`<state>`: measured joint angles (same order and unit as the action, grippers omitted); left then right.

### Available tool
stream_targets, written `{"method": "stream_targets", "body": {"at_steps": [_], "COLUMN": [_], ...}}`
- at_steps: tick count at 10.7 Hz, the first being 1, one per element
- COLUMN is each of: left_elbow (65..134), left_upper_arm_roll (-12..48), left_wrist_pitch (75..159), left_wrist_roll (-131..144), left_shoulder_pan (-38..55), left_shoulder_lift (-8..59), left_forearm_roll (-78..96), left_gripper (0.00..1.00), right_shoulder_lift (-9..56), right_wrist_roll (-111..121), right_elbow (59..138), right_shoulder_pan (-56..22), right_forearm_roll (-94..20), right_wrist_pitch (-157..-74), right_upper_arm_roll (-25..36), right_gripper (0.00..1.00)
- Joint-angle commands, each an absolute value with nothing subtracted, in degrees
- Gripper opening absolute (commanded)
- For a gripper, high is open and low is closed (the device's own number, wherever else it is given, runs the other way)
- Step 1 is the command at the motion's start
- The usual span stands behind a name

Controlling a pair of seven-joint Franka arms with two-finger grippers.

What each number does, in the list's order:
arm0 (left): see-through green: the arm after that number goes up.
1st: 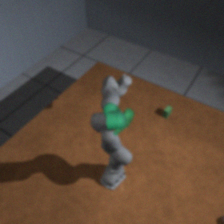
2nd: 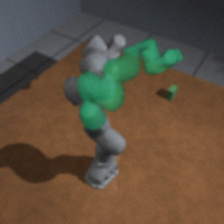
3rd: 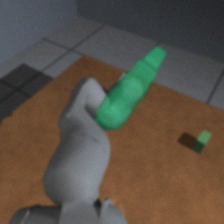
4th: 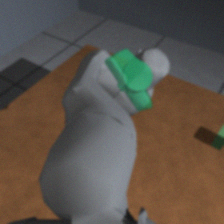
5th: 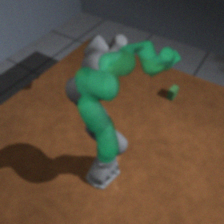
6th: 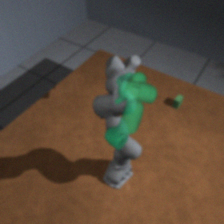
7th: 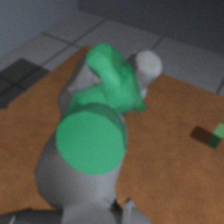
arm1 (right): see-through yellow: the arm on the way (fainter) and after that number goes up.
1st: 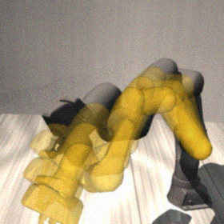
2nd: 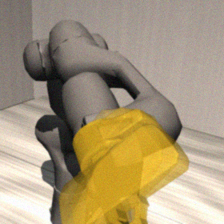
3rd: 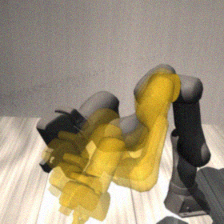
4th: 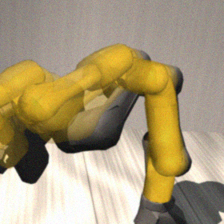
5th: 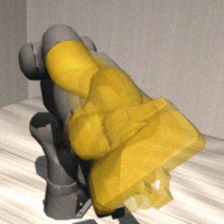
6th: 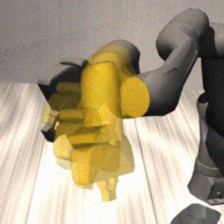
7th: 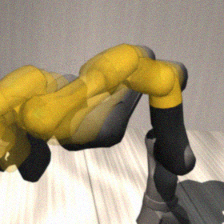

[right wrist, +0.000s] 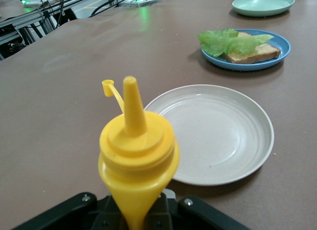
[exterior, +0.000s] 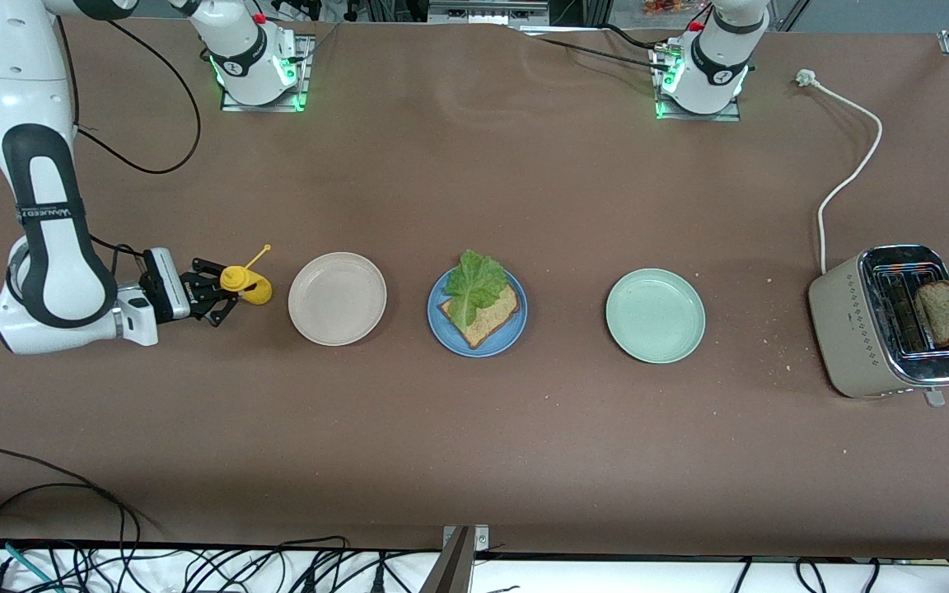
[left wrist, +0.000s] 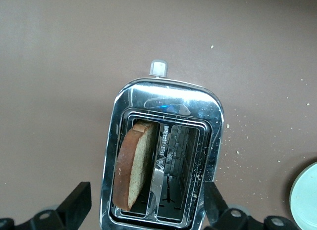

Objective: Make sandwich in blue plate with both arms
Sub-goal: 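Set the bottle upright on the table and open the right gripper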

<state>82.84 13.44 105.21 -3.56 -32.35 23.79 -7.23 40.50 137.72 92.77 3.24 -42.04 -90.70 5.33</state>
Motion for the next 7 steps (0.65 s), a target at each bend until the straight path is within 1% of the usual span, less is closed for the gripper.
{"method": "stream_targets", "body": {"at_steps": [1,2,4,5,6,7], "left_elbow": [83.1,83.1,83.1,83.1,83.1,83.1], "left_upper_arm_roll": [13.7,13.6,13.7,13.7,13.7,13.6], "left_wrist_pitch": [105.6,105.6,105.6,105.6,105.6,105.6], "left_wrist_roll": [-4.4,-4.4,-4.4,-4.4,-4.4,-4.4], "left_shoulder_pan": [-32.5,-32.5,-32.5,-32.5,-32.5,-32.5], "left_shoulder_lift": [23.6,23.6,23.6,23.6,23.6,23.6], "left_forearm_roll": [-8.7,-8.7,-8.7,-8.7,-8.7,-8.7], "left_gripper": [1.0,1.0,1.0,1.0,1.0,1.0], "right_shoulder_lift": [42.0,42.0,42.1,42.0,42.0,41.9], "right_wrist_roll": [140.0,140.0,139.5,139.3,139.3,139.3], "right_elbow": [92.3,92.3,92.2,92.2,91.9,91.4], "right_shoulder_pan": [5.4,6.1,6.8,6.9,7.0,7.4], "right_forearm_roll": [-44.5,-44.5,-44.6,-44.6,-44.6,-44.6], "right_wrist_pitch": [-89.9,-89.8,-89.7,-89.6,-89.2,-89.1], "right_upper_arm_roll": [4.5,4.5,4.5,4.5,4.5,4.5], "right_gripper": [0.12,0.21,0.63,0.78,1.0,1.0]}}
